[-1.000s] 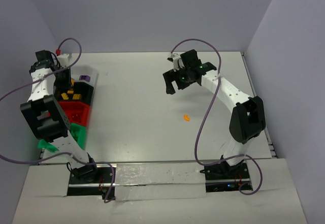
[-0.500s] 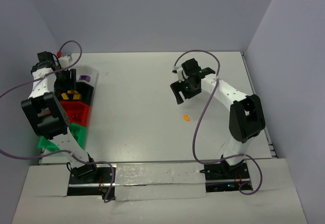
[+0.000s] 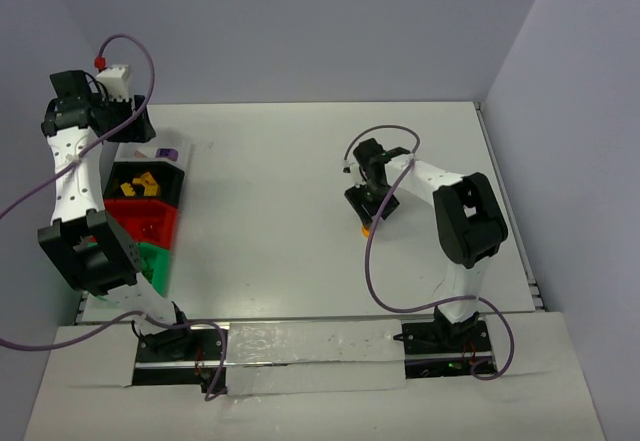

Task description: Sort the legos into containers by color

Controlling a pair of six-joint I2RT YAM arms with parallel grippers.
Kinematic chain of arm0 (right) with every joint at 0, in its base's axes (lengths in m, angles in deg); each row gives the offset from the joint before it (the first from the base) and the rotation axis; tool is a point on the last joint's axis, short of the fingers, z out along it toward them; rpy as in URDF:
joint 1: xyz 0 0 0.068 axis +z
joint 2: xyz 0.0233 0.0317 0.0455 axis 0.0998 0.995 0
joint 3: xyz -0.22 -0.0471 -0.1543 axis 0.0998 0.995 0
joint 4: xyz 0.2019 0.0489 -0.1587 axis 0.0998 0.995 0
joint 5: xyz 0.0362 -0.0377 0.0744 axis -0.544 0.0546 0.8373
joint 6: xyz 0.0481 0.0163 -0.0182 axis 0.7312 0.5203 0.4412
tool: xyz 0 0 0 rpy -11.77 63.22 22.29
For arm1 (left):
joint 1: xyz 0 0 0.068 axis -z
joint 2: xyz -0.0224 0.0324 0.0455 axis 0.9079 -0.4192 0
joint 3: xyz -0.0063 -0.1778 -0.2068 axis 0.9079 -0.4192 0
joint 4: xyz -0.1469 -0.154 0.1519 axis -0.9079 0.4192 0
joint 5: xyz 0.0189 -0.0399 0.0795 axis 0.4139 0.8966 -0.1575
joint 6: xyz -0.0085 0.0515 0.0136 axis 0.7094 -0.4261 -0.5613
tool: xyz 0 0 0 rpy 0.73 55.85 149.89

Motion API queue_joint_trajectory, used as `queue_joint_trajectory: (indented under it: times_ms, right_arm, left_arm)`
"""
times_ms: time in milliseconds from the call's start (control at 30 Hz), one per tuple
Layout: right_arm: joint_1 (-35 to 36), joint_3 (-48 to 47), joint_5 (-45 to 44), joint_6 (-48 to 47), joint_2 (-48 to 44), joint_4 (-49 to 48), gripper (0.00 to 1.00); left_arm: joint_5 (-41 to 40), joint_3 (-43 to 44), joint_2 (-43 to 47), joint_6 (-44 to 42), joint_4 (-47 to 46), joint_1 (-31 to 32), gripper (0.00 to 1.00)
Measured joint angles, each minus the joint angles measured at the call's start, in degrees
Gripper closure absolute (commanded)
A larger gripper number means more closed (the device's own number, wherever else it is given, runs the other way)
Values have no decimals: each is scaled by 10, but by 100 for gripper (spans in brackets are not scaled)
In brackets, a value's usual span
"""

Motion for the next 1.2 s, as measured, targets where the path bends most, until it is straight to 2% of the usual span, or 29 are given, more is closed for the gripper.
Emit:
queue_joint_trajectory:
  times_ms: [267, 433, 733, 767, 933, 1067, 1200]
  right_arm:
    - [23, 3, 11, 0, 0, 0, 35]
    - [35, 13, 22, 0, 0, -1, 42]
    - [37, 28, 22, -2, 5, -7, 62]
    - [38, 28, 22, -2, 5, -7, 66]
    - [39, 26, 20, -5, 7, -8, 98]
    - [40, 10, 53, -6, 6, 0, 100]
    - [37, -40, 151, 10, 5, 8, 100]
  left_arm:
    - [10, -5, 6, 4, 0, 3, 27]
    - [12, -12, 6, 9, 0, 3, 27]
    - [19, -12, 6, 12, 0, 3, 27]
    - [19, -12, 6, 12, 0, 3, 27]
    - [31, -13, 12, 14, -1, 3, 26]
    - [63, -30, 32, 16, -5, 3, 26]
    - [120, -85, 72, 27, -32, 8, 25]
